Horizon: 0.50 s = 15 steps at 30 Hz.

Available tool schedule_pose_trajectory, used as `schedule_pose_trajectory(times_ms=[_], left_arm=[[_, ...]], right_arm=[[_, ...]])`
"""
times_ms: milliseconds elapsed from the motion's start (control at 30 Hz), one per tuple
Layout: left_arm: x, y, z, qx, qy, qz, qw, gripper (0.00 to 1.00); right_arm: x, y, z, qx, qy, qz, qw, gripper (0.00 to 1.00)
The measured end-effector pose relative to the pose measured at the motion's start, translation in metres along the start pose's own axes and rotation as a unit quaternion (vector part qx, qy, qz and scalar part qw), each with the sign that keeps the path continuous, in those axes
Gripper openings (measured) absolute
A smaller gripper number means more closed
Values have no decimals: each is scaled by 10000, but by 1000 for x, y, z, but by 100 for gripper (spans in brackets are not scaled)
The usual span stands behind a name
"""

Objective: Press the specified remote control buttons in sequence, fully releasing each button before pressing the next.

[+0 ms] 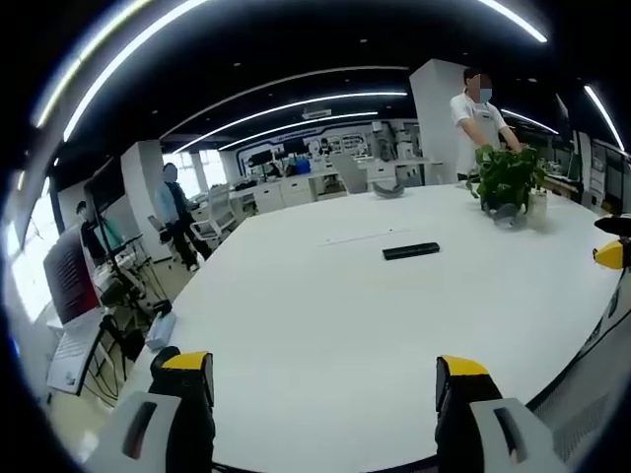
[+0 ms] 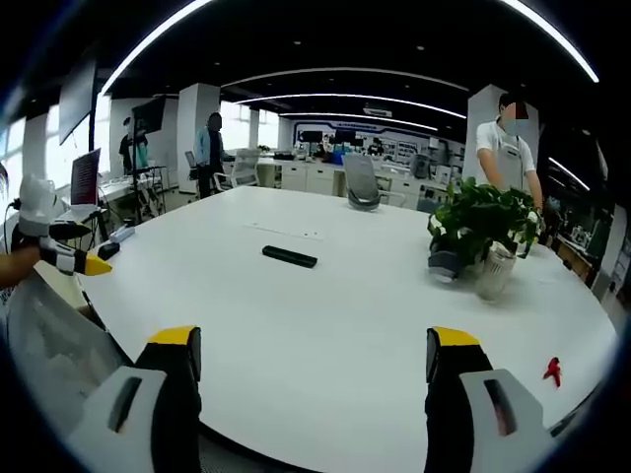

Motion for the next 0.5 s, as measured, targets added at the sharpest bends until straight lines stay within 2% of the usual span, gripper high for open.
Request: schedule_pose_trajectory(times_ms=[500], left_arm=[[2, 2, 1, 92, 20, -125, 9999, 97]], right_arm=[[2, 2, 1, -28, 34, -65, 10000, 96]])
Point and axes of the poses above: the point that each gripper's makers call its tool centre point, and the gripper's own axes: y roughly forward along the fingers, z roughly to its right, x roughly out of its underside, the point moved 7 cm from there along -y, roughly backward along the fingers, and after that the axes turned 3 degrees about -x, right-handed, at the moved point
